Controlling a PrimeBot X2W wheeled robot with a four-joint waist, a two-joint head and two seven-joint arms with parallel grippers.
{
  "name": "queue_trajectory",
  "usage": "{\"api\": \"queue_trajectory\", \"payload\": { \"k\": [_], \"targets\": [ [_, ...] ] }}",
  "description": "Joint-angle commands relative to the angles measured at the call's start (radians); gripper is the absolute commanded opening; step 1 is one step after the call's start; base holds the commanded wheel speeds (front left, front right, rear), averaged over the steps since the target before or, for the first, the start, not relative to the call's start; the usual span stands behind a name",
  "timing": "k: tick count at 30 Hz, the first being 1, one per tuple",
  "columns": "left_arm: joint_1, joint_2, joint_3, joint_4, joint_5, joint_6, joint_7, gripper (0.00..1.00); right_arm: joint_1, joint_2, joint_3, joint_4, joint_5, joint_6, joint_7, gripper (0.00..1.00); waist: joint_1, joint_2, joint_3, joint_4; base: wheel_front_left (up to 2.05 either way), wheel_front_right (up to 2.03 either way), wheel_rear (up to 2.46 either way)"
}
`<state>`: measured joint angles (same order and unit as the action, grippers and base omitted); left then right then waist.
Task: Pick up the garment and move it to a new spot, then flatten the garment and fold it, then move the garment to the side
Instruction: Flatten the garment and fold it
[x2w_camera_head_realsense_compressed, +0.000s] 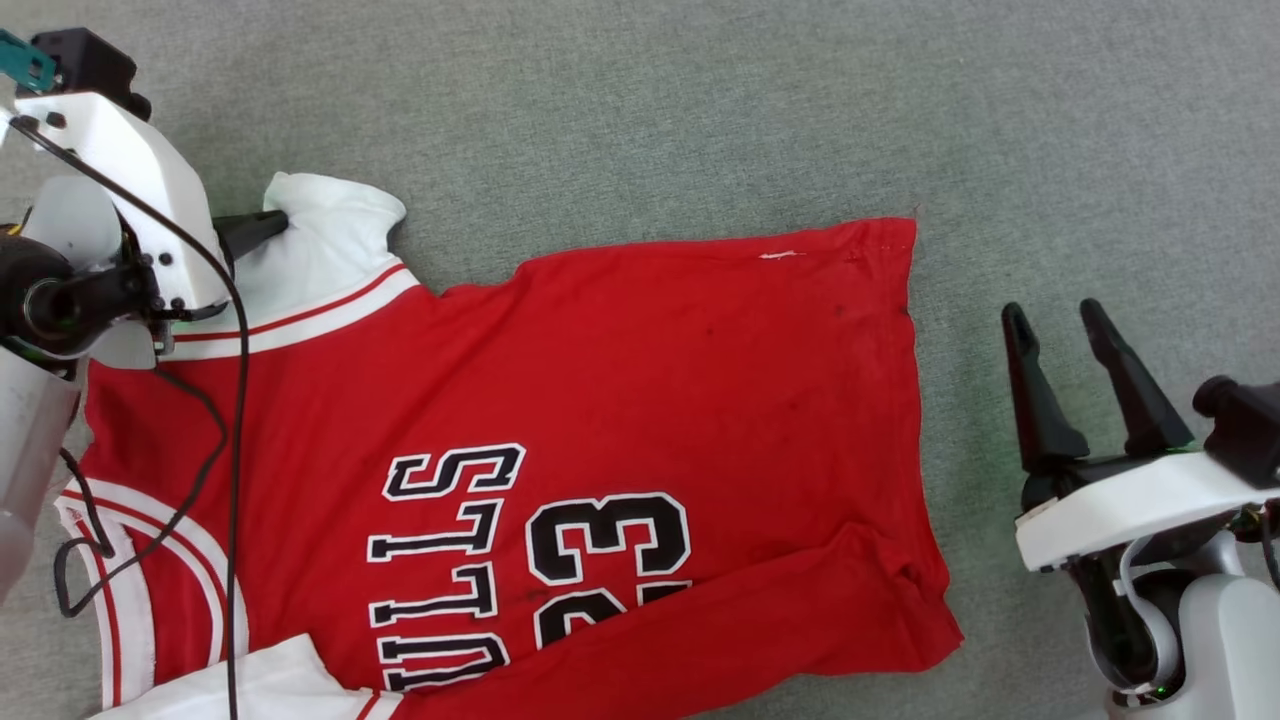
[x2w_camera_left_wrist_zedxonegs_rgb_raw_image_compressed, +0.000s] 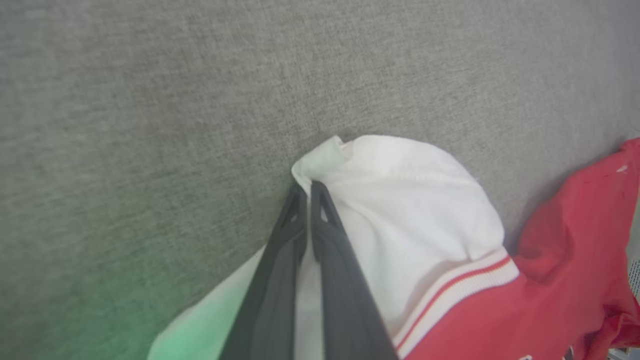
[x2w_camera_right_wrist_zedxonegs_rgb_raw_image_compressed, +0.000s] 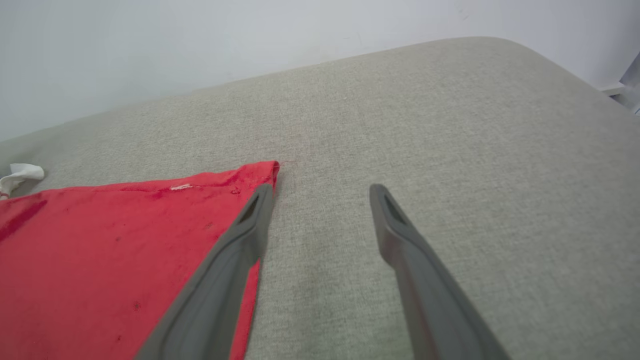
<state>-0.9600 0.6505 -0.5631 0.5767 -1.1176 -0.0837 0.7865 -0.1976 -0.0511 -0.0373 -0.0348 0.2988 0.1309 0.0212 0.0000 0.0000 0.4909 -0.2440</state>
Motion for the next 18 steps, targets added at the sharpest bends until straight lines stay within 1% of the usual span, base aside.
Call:
{"api": "queue_trajectory", "payload": {
  "k": [1, 4, 8, 12, 18],
  "targets": [
    [0.067, -0.027, -0.030, 0.021, 0.006, 0.001, 0.011, 0.00, -0.012, 0.001, -0.008, 0.005, 0.006, 0.000, 0.008, 1.00, 0.0000, 0.0000, -0.002, 0.007, 0.00, 0.00, 0.00],
    [0.042, -0.015, -0.015, 0.005, 0.015, -0.003, -0.027, 0.00, -0.038, 0.002, -0.010, 0.033, 0.021, 0.000, 0.067, 1.00, 0.0000, 0.0000, -0.006, 0.021, 0.00, 0.00, 0.00],
    [0.013, -0.009, 0.001, -0.019, 0.024, -0.003, -0.064, 0.00, -0.105, -0.006, -0.010, 0.095, 0.052, 0.000, 0.178, 1.00, 0.0000, 0.0000, -0.016, 0.048, 0.00, 0.00, 0.00],
    [-0.008, -0.012, 0.009, -0.066, 0.037, -0.007, -0.103, 0.00, -0.186, -0.040, 0.008, 0.151, 0.061, 0.000, 0.330, 1.00, 0.0000, 0.0000, -0.027, 0.085, 0.00, 0.00, 0.00],
    [-0.004, -0.016, 0.008, -0.141, 0.054, -0.011, -0.148, 0.00, -0.302, -0.095, 0.047, 0.222, 0.033, 0.000, 0.593, 1.00, 0.0000, 0.0000, -0.036, 0.141, 0.00, 0.00, 0.00]
  ]
}}
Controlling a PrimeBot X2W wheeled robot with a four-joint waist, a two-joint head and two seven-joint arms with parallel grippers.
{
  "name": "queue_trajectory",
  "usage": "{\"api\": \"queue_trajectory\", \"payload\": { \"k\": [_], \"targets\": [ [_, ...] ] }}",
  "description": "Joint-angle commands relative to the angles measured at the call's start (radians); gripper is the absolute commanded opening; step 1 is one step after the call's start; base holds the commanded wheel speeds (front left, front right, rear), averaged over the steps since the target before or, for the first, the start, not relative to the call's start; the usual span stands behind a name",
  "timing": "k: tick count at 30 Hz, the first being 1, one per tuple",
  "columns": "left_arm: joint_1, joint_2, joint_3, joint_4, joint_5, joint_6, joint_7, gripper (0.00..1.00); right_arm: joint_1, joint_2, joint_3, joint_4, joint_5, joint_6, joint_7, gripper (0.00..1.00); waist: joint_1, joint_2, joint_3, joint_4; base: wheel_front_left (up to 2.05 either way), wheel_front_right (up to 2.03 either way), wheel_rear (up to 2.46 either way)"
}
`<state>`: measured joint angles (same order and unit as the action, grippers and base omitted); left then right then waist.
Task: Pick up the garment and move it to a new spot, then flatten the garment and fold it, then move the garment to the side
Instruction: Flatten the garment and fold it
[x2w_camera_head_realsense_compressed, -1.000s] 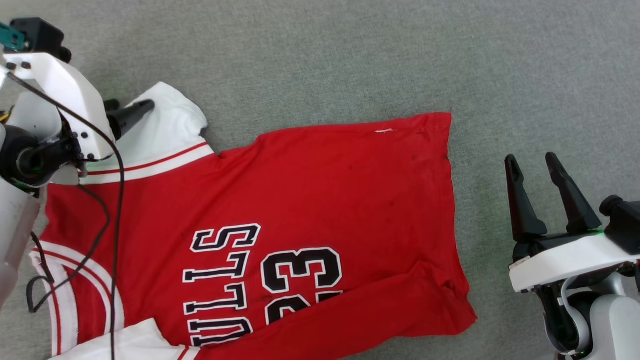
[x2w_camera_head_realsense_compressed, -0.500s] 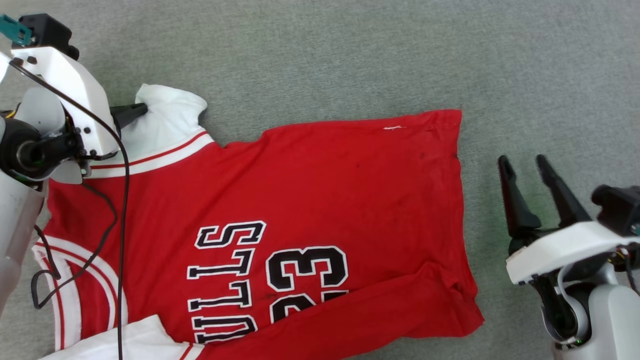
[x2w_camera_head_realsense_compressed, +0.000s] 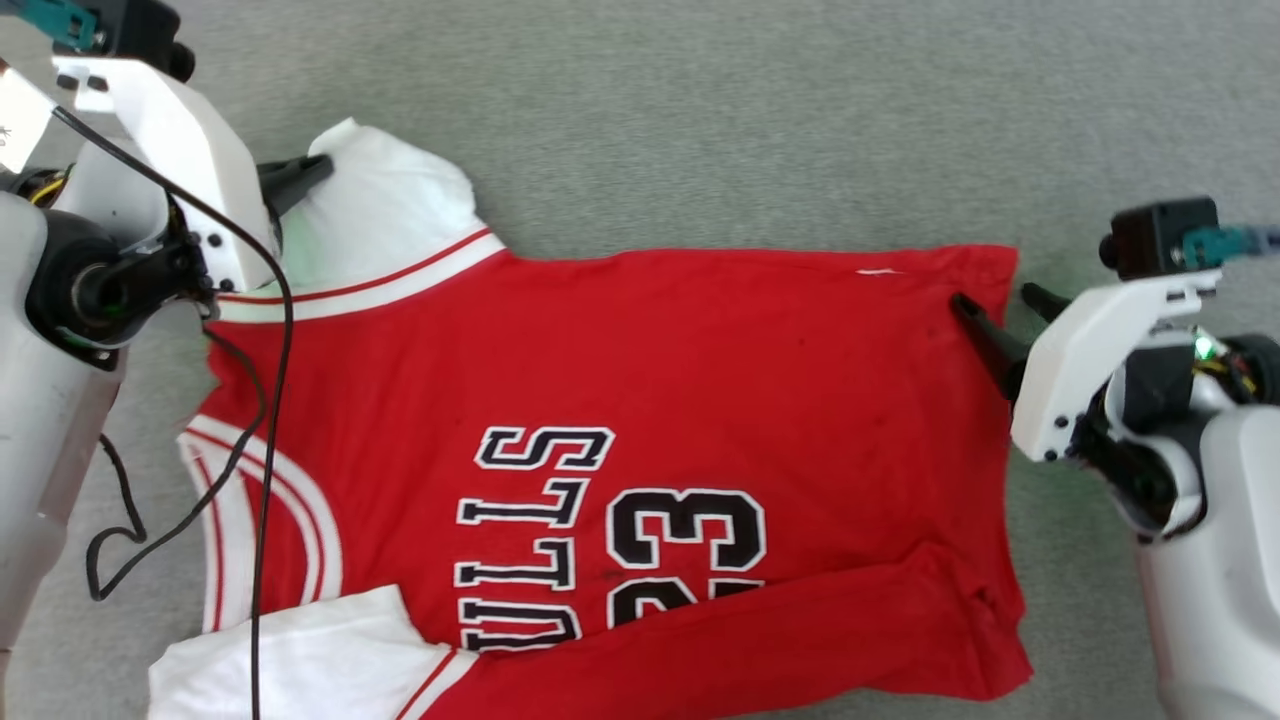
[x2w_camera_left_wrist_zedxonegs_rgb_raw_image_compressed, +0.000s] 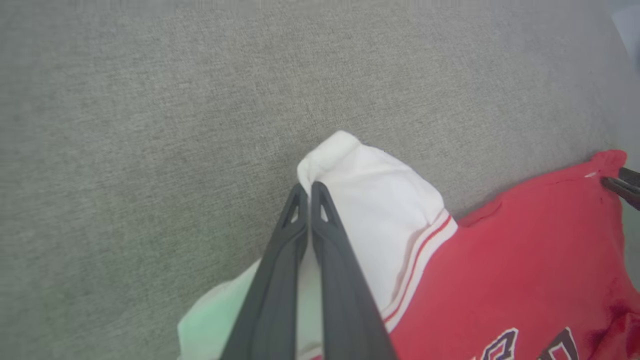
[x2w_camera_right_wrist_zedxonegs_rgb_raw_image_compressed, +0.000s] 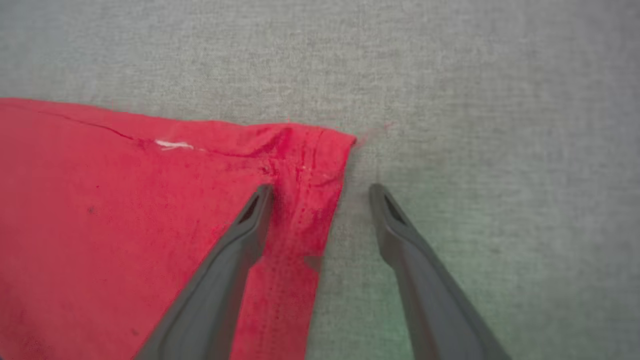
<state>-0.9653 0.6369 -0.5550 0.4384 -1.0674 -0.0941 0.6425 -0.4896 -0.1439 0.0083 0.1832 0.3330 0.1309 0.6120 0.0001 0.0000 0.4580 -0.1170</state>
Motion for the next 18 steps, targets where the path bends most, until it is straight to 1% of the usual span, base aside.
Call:
{"api": "queue_trajectory", "payload": {
  "k": [1, 6, 10, 11, 12, 13, 15, 16, 18],
  "targets": [
    [0.004, -0.006, -0.001, -0.015, 0.006, -0.001, -0.010, 0.00, -0.027, -0.011, 0.005, 0.013, -0.011, 0.000, 0.038, 1.00, -0.0001, 0.0000, -0.002, 0.023, 0.00, 0.00, 0.00],
    [0.020, -0.015, 0.000, -0.058, 0.000, -0.004, -0.032, 0.00, -0.075, -0.033, 0.023, 0.075, -0.046, 0.000, 0.188, 1.00, -0.0001, 0.0000, 0.009, 0.058, 0.00, 0.00, 0.00],
    [0.034, -0.017, 0.002, -0.072, -0.010, -0.006, -0.041, 0.00, -0.064, -0.040, 0.025, 0.133, -0.053, 0.000, 0.299, 1.00, -0.0001, 0.0000, 0.013, 0.075, 0.00, 0.00, 0.00],
    [0.037, -0.018, 0.003, -0.073, -0.010, -0.007, -0.043, 0.00, -0.059, -0.037, 0.021, 0.143, -0.046, 0.000, 0.323, 0.49, -0.0001, 0.0000, 0.014, 0.078, 0.00, 0.00, 0.00],
    [0.042, -0.019, 0.003, -0.073, -0.012, -0.008, -0.048, 0.00, -0.058, -0.037, 0.020, 0.146, -0.043, 0.000, 0.337, 0.12, -0.0001, 0.0000, 0.014, 0.080, 0.00, 0.00, 0.00],
    [0.046, -0.019, 0.002, -0.073, -0.012, -0.010, -0.051, 0.00, -0.058, -0.038, 0.016, 0.146, -0.044, 0.000, 0.347, 0.00, -0.0001, 0.0000, 0.014, 0.082, 0.00, 0.00, 0.00],
    [0.051, -0.020, 0.001, -0.071, -0.013, -0.011, -0.061, 0.00, -0.063, -0.035, 0.006, 0.129, -0.046, 0.000, 0.341, 0.00, -0.0001, 0.0000, 0.009, 0.085, 0.00, 0.00, 0.00],
    [0.069, -0.017, 0.003, -0.066, -0.020, -0.014, -0.071, 0.00, -0.079, -0.036, -0.011, 0.081, -0.048, 0.000, 0.312, 0.00, -0.0001, 0.0000, -0.010, 0.086, 0.00, 0.00, 0.00],
    [0.079, -0.014, 0.009, -0.067, -0.021, -0.016, -0.089, 0.00, -0.081, -0.033, -0.024, 0.041, -0.052, 0.000, 0.288, 0.00, -0.0001, 0.0000, -0.027, 0.088, 0.00, 0.00, 0.00]
  ]
}}
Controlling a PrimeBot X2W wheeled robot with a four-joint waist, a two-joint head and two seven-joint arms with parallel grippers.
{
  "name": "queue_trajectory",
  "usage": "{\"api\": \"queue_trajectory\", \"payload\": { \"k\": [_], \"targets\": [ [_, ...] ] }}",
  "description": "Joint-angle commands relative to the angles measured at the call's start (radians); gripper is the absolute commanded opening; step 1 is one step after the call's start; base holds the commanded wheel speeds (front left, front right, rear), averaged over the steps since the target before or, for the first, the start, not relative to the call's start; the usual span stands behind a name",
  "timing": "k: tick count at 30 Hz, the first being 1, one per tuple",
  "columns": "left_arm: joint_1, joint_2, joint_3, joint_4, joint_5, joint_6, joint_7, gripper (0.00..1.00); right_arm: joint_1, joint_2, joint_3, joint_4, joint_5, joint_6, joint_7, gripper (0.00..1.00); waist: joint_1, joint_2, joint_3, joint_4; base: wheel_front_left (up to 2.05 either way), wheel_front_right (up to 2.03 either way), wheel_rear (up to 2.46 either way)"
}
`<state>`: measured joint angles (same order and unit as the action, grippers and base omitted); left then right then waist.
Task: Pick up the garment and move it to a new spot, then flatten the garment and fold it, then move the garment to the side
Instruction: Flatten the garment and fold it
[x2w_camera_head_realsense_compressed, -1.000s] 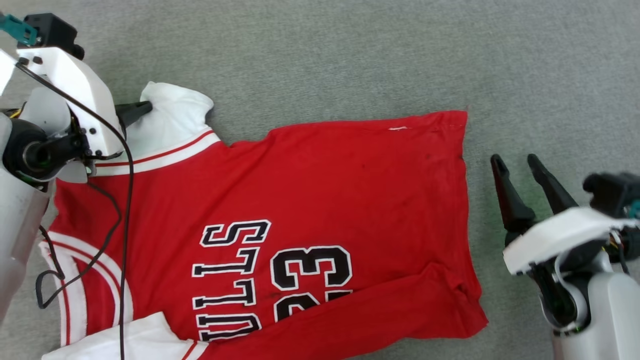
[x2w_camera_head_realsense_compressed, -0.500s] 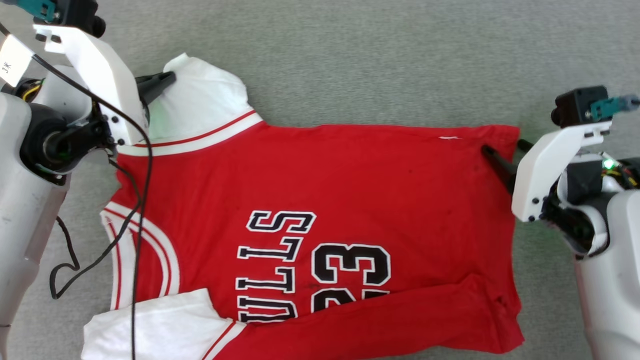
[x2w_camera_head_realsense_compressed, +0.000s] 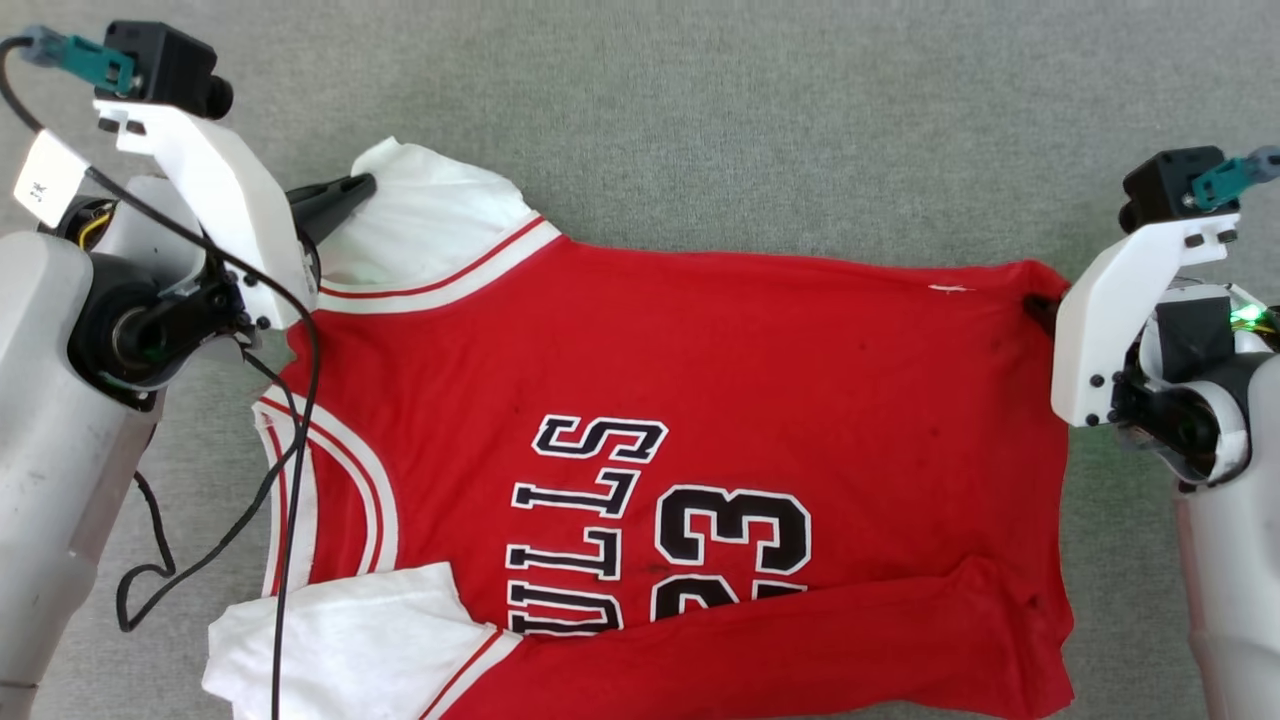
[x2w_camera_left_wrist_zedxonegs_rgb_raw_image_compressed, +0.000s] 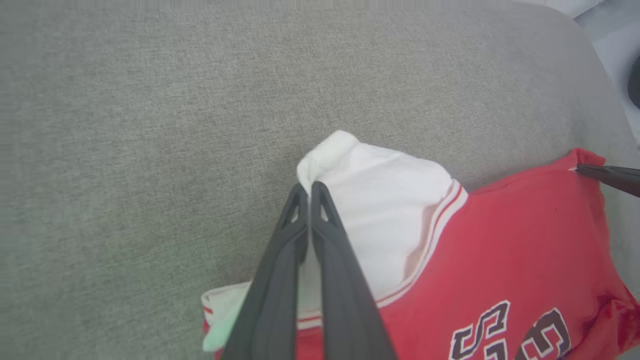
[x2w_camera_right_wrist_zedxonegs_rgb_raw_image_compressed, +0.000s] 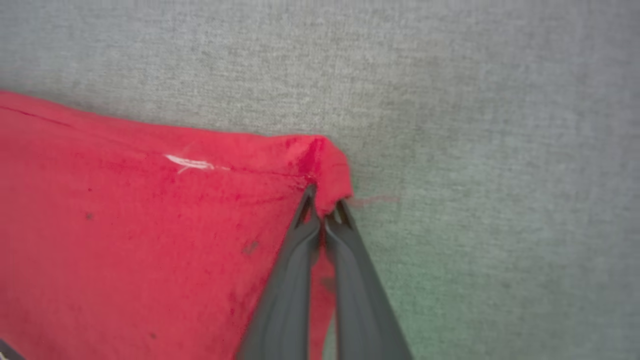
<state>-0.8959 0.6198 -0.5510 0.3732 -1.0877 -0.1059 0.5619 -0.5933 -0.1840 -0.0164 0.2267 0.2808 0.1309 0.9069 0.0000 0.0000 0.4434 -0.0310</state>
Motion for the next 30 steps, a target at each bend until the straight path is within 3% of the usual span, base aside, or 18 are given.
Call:
{"api": "queue_trajectory", "payload": {
  "k": [1, 9, 16, 30],
  "targets": [
    [0.018, 0.005, 0.007, -0.004, 0.001, -0.005, -0.019, 0.00, 0.024, 0.004, -0.007, -0.022, -0.004, 0.000, -0.019, 0.00, 0.0000, 0.0000, -0.021, 0.004, 0.00, 0.00, 0.00],
    [0.146, 0.020, 0.020, -0.056, 0.006, 0.012, -0.115, 0.00, 0.151, 0.022, -0.059, -0.148, 0.008, -0.001, -0.094, 0.00, 0.0000, 0.0000, -0.112, 0.030, 0.00, 0.00, 0.00],
    [0.345, 0.003, 0.005, -0.151, -0.018, 0.062, -0.182, 0.00, 0.325, 0.042, -0.085, -0.219, 0.039, 0.000, -0.181, 0.00, 0.0000, 0.0000, -0.184, 0.077, 0.00, 0.00, 0.00],
    [0.669, -0.009, -0.022, -0.240, -0.060, 0.141, -0.270, 0.00, 0.587, 0.086, -0.157, -0.213, 0.093, 0.000, -0.259, 0.00, 0.0000, 0.0000, -0.288, 0.110, 0.00, 0.00, 0.00]
  ]
}}
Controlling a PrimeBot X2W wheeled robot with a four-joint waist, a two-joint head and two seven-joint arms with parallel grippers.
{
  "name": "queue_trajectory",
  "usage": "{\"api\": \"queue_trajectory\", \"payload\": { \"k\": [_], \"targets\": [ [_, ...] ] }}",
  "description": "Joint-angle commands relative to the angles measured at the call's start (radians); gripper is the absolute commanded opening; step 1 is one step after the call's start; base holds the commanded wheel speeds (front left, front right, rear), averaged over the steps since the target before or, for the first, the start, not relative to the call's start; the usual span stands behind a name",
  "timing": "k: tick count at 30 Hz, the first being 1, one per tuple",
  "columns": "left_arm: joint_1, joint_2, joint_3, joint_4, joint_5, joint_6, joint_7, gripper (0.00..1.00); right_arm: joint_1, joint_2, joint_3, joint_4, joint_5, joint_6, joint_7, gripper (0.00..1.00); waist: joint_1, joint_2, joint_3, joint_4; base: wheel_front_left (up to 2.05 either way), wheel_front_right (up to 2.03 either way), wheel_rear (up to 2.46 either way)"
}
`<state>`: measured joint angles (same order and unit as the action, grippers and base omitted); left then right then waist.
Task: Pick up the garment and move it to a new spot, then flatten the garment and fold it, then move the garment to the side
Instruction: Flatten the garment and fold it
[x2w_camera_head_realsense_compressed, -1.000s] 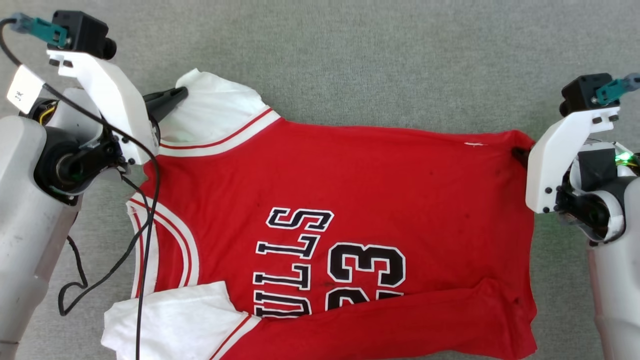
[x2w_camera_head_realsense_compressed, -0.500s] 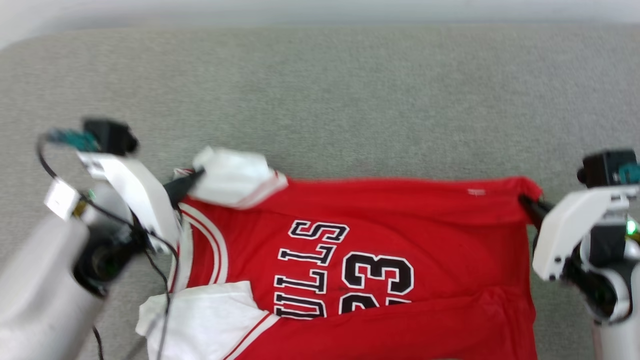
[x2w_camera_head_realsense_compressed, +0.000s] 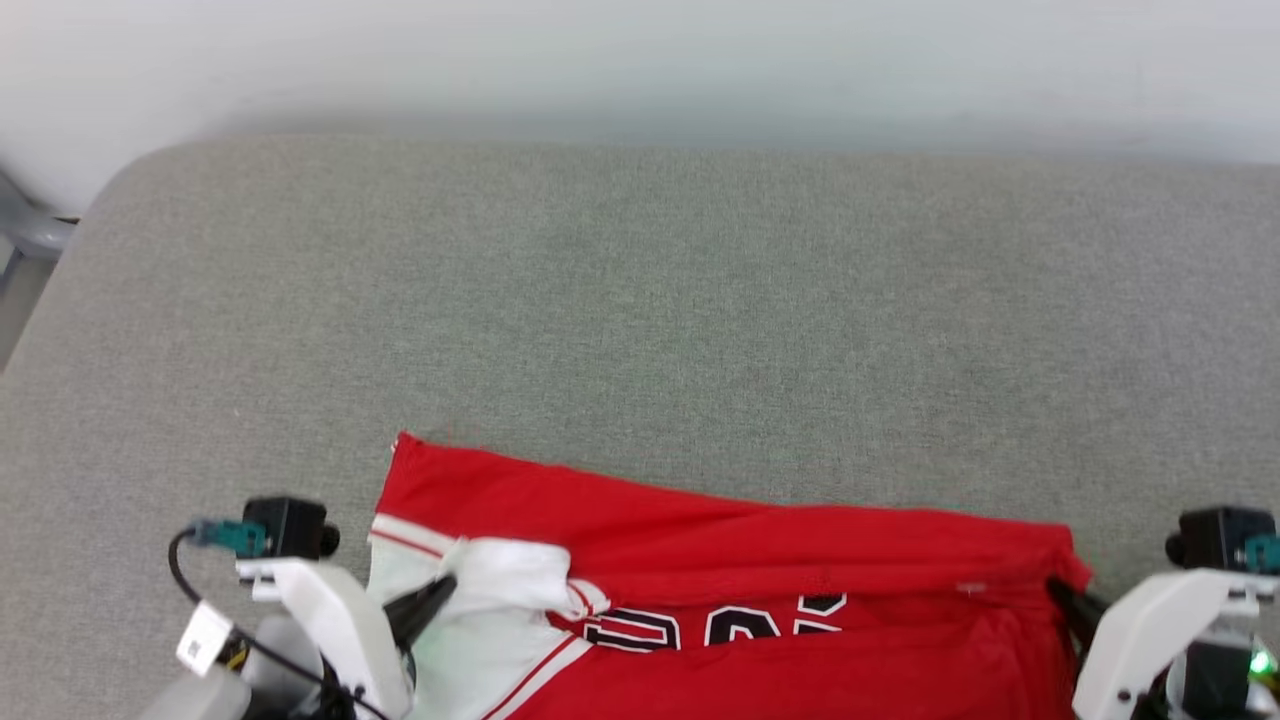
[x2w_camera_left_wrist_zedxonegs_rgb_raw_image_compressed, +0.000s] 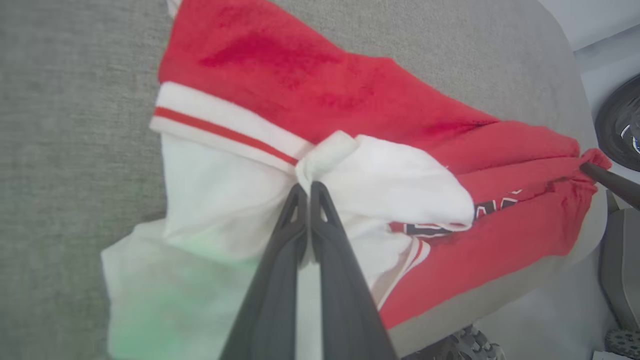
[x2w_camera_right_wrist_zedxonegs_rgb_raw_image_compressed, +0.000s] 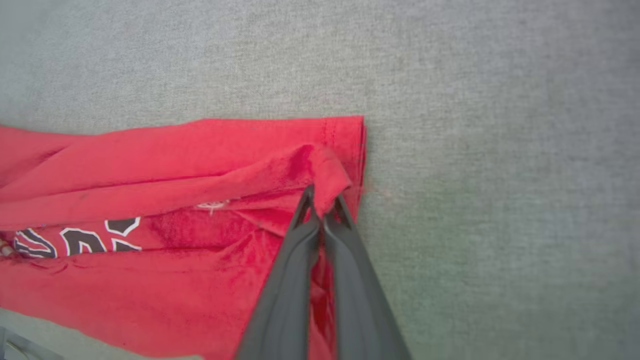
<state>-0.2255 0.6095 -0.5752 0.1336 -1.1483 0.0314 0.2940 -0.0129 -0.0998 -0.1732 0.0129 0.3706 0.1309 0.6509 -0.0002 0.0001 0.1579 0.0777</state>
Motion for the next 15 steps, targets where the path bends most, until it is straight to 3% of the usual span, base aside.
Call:
{"api": "queue_trajectory", "payload": {
  "k": [1, 7, 8, 9, 10, 11, 12, 15],
  "targets": [
    [0.018, 0.001, 0.001, 0.002, -0.003, 0.006, -0.007, 0.00, 0.020, 0.005, -0.004, 0.005, 0.006, 0.000, -0.007, 0.00, 0.0002, -0.0001, -0.008, -0.001, 0.00, 0.00, 0.00],
    [0.107, -0.007, -0.013, 0.001, -0.018, 0.023, -0.027, 0.00, 0.091, 0.025, -0.019, 0.029, 0.017, 0.000, -0.027, 0.02, 0.0002, -0.0001, -0.033, -0.007, 0.00, 0.00, 0.00],
    [0.117, -0.010, -0.016, 0.005, -0.018, 0.022, -0.031, 0.00, 0.104, 0.027, -0.018, 0.034, 0.018, -0.001, -0.028, 0.28, 0.0002, -0.0001, -0.037, -0.008, 0.00, 0.00, 0.00],
    [0.122, -0.013, -0.016, 0.010, -0.016, 0.022, -0.040, 0.00, 0.114, 0.031, -0.016, 0.038, 0.022, 0.000, -0.034, 0.78, 0.0002, -0.0001, -0.040, -0.008, 0.00, 0.00, 0.00],
    [0.125, -0.021, -0.013, 0.016, -0.015, 0.024, -0.052, 0.17, 0.119, 0.034, -0.013, 0.036, 0.026, 0.000, -0.048, 1.00, 0.0002, -0.0001, -0.043, -0.008, 0.00, 0.00, 0.00],
    [0.129, -0.026, -0.016, 0.020, -0.011, 0.022, -0.059, 0.45, 0.127, 0.036, -0.008, 0.041, 0.027, 0.000, -0.063, 1.00, 0.0002, -0.0001, -0.048, -0.007, 0.00, 0.00, 0.00],
    [0.133, -0.032, -0.018, 0.024, -0.006, 0.023, -0.067, 1.00, 0.138, 0.039, -0.002, 0.046, 0.032, 0.000, -0.080, 1.00, 0.0002, -0.0001, -0.053, -0.007, 0.00, 0.00, 0.00],
    [0.133, -0.044, -0.022, 0.037, 0.014, 0.031, -0.094, 1.00, 0.145, 0.043, 0.006, 0.039, 0.046, 0.000, -0.142, 1.00, 0.0002, -0.0001, -0.068, -0.006, 0.00, 0.00, 0.00]
  ]
}}
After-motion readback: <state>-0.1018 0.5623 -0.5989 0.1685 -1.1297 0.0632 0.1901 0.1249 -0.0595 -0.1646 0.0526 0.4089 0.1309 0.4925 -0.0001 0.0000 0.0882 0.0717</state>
